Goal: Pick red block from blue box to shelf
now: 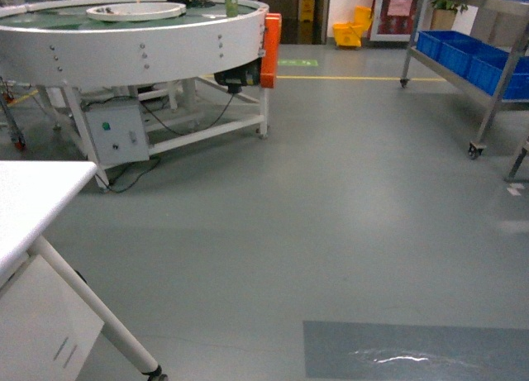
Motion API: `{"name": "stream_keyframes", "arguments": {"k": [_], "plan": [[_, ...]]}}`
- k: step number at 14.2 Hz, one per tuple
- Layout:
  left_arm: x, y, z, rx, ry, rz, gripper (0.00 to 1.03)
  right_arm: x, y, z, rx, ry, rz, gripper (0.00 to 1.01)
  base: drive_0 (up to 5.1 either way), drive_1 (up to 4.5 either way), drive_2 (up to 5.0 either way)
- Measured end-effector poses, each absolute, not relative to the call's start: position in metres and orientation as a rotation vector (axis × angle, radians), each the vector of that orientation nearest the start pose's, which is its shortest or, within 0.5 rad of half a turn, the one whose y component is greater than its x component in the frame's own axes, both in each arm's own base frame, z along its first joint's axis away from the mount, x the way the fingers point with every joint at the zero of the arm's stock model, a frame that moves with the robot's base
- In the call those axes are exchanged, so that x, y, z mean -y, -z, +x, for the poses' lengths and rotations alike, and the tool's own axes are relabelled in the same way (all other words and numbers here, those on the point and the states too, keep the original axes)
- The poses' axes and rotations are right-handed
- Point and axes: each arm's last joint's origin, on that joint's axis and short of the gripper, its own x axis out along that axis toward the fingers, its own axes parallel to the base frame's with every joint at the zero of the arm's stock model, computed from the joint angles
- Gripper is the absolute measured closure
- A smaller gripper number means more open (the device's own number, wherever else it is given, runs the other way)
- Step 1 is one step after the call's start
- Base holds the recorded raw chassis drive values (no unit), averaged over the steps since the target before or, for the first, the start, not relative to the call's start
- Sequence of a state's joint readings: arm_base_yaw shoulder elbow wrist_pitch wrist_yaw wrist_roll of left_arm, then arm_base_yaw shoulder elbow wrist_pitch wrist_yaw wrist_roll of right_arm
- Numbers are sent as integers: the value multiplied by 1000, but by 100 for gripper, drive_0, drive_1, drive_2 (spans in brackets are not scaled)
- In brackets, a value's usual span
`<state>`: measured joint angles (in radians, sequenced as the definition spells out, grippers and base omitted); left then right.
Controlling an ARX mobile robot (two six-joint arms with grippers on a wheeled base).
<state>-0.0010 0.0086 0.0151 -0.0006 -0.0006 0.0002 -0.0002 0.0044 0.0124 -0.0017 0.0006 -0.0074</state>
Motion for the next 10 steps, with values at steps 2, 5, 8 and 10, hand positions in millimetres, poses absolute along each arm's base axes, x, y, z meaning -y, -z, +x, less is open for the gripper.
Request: {"name": "stream_keyframes", "arguments": {"k": [2, 5, 8, 10], "plan": [[0, -168, 97, 3, 0, 0, 5, 0, -167, 97, 4, 1, -7, 62, -11, 395, -417], [0, -168, 97, 3, 0, 0, 5, 0, -167, 97, 3, 1, -7, 62, 83, 346, -444], [0, -168, 97, 2, -2, 0, 5, 0, -167, 97, 1, 0, -7, 62, 264, 231, -503], [0, -168, 97, 5, 0, 0, 5, 0, -167, 97, 2, 0, -7, 62, 264, 231, -503]]}}
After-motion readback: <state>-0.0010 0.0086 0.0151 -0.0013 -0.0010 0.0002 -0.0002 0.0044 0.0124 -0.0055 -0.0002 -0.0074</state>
